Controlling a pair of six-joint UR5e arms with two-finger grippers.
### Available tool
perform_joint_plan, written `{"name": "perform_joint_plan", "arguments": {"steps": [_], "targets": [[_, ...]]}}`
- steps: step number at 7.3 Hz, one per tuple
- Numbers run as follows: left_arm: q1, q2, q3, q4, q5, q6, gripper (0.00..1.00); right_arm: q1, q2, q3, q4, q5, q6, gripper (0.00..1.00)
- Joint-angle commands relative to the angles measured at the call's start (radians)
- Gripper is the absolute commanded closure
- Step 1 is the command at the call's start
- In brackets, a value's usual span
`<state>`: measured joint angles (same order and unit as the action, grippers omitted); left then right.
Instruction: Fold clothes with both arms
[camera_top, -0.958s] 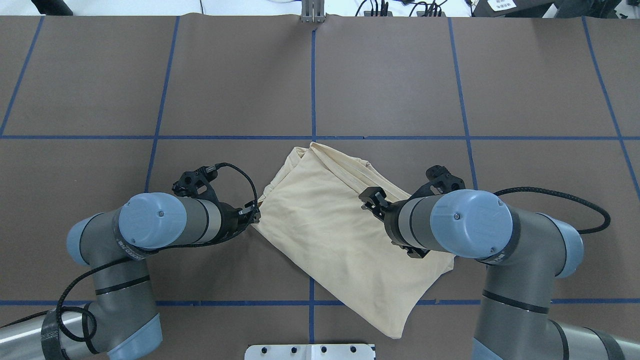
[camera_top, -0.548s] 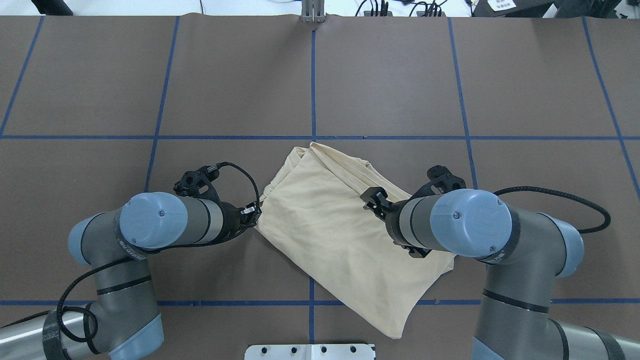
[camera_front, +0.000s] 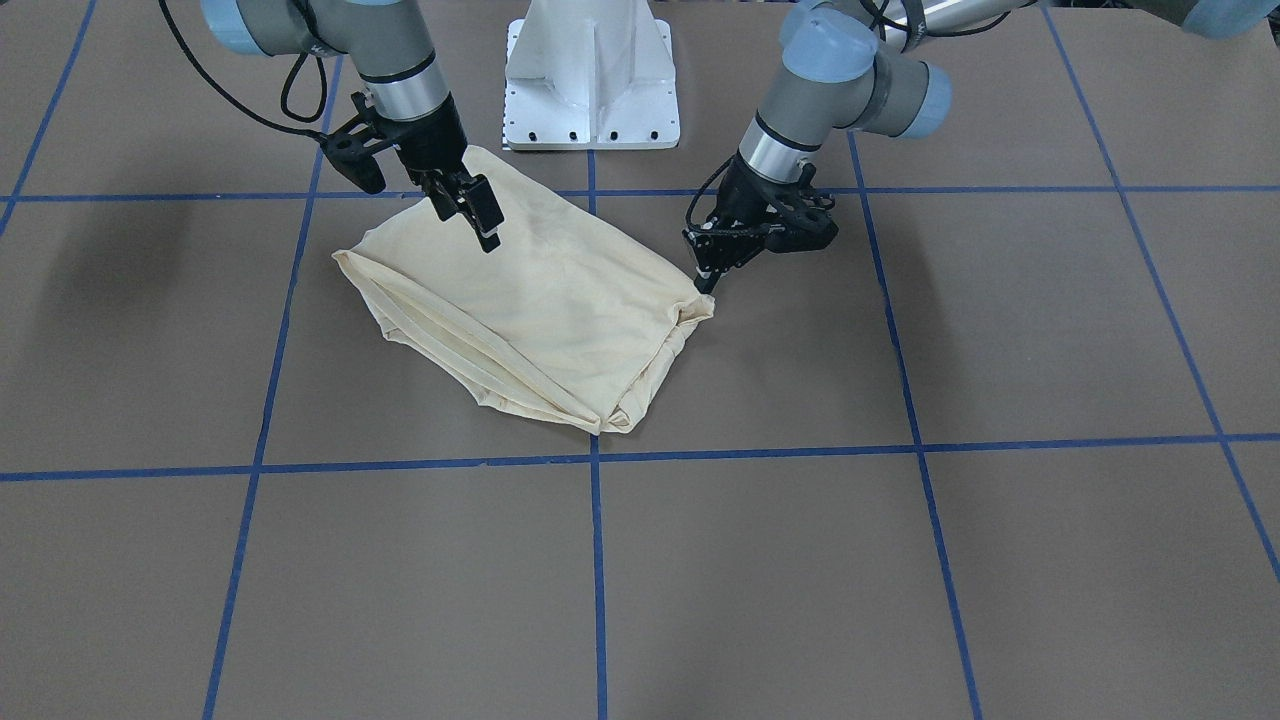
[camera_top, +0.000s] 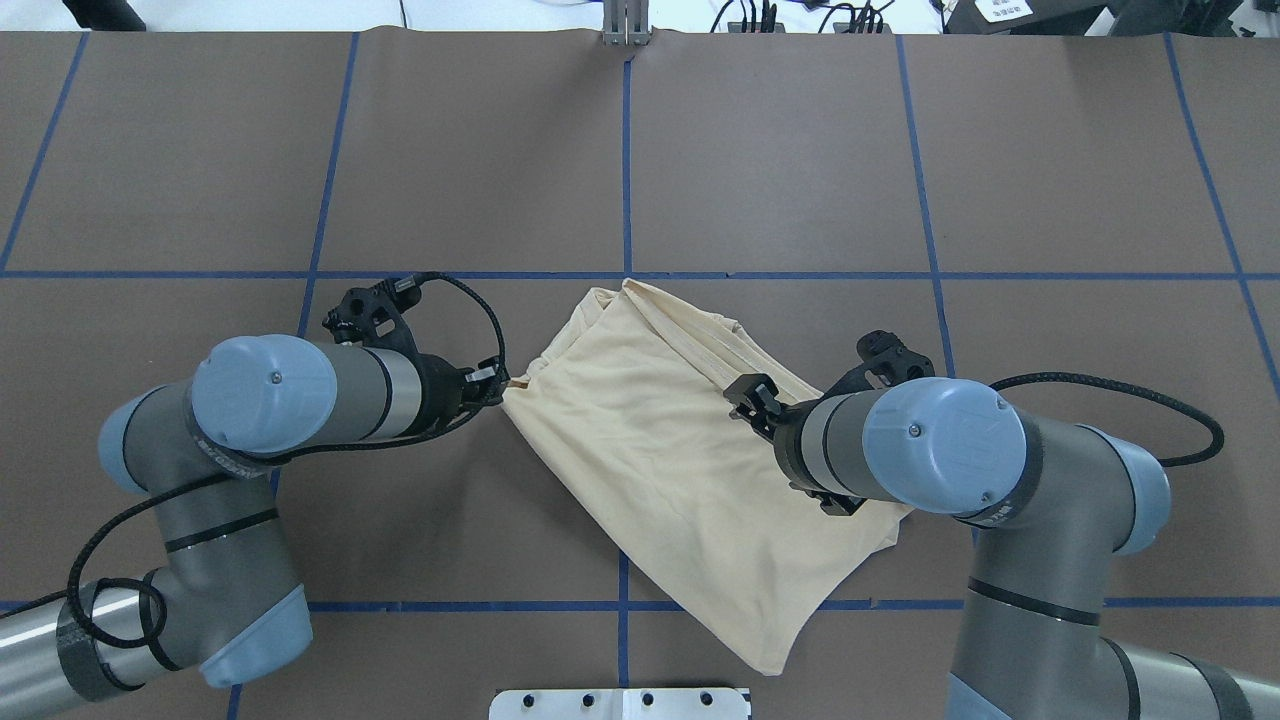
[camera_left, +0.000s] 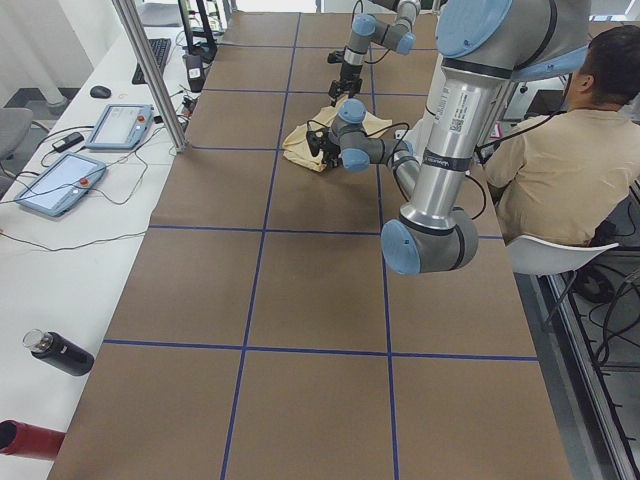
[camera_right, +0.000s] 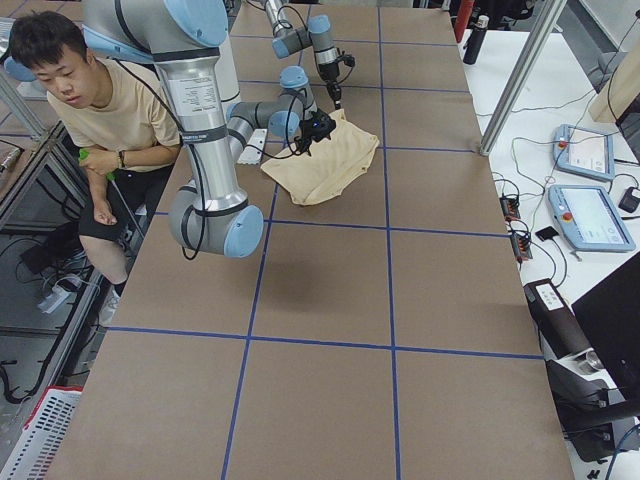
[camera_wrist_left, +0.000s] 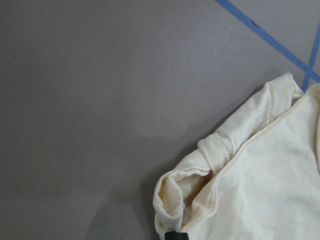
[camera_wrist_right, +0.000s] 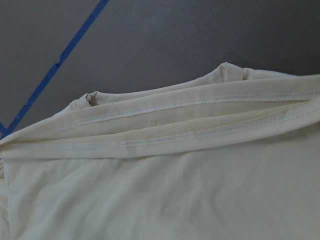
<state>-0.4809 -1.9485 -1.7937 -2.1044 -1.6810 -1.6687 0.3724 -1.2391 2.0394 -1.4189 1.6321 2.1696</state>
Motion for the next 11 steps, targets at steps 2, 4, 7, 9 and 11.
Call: {"name": "perform_joint_plan", "arguments": {"steps": [2, 4, 7, 9, 11], "targets": [[-0.161, -0.153, 0.285, -0.098, -0.002, 0.148, 1.00, 0.009, -0.002, 0.001, 0.000, -0.002, -0.004, 0.00], [-0.241, -0.275, 0.499, -0.219, -0.003, 0.243, 1.00, 0.029, 0.000, -0.001, 0.000, -0.005, -0.004, 0.00], [-0.263, -0.343, 0.614, -0.287, -0.006, 0.256, 0.51, 0.023, 0.013, -0.021, 0.015, -0.024, -0.004, 0.00], [-0.286, -0.337, 0.579, -0.276, -0.050, 0.259, 0.43, -0.027, 0.070, -0.067, 0.015, -0.086, 0.028, 0.00], [-0.300, -0.301, 0.510, -0.272, -0.101, 0.259, 0.43, -0.091, 0.072, -0.102, 0.017, -0.124, 0.212, 0.00]]}}
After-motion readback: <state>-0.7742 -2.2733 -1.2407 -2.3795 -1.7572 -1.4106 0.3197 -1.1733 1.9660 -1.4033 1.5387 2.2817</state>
